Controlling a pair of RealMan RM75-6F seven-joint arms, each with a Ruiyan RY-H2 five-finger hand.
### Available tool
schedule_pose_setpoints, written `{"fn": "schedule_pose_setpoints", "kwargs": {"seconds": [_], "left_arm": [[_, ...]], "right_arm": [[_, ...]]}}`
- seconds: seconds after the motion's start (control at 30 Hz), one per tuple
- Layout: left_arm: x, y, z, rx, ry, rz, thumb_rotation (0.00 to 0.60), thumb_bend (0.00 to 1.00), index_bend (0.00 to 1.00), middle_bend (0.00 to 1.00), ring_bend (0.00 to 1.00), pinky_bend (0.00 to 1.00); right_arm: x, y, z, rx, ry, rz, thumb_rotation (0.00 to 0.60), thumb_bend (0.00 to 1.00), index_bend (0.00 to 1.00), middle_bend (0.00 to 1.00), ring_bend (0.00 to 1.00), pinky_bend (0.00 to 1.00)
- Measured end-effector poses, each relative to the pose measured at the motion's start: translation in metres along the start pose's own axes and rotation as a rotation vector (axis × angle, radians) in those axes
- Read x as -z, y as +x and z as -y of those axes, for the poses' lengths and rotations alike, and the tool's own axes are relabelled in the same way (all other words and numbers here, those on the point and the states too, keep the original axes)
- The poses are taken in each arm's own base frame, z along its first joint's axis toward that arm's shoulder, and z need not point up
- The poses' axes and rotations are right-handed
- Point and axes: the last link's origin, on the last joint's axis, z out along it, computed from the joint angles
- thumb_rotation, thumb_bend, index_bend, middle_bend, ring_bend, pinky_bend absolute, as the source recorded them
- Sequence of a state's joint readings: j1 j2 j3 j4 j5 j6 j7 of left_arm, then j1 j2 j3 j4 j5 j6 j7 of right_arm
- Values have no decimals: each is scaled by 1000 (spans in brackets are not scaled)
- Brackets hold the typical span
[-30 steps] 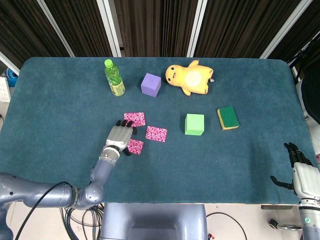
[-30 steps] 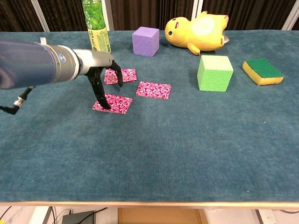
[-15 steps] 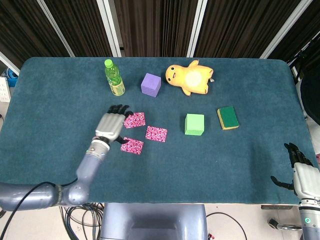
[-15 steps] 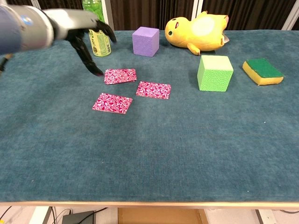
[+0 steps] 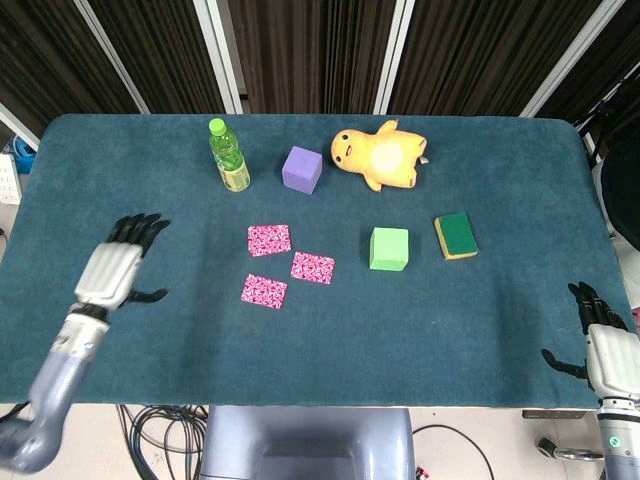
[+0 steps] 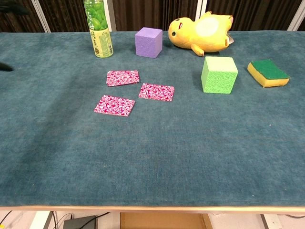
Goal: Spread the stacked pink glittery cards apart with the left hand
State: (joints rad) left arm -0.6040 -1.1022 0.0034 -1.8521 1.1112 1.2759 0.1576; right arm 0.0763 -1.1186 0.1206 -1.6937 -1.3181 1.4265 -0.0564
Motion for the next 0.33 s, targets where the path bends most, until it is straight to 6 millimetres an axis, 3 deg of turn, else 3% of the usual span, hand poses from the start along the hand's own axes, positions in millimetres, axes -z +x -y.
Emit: {"fn": "schedule_pose_setpoints", "kwargs": {"seconds": [0.23,0.33], "left_arm": [[76,-11,56,26,58,30,600,132,150,121,0,0],[88,-11,71,25,75,22,600,132,150,121,0,0]], "right_arm": [[1,2,3,10,65,-49,600,160,77,51,125,226],[2,1,2,7,66,-45,600,159,77,51,126,226]]}}
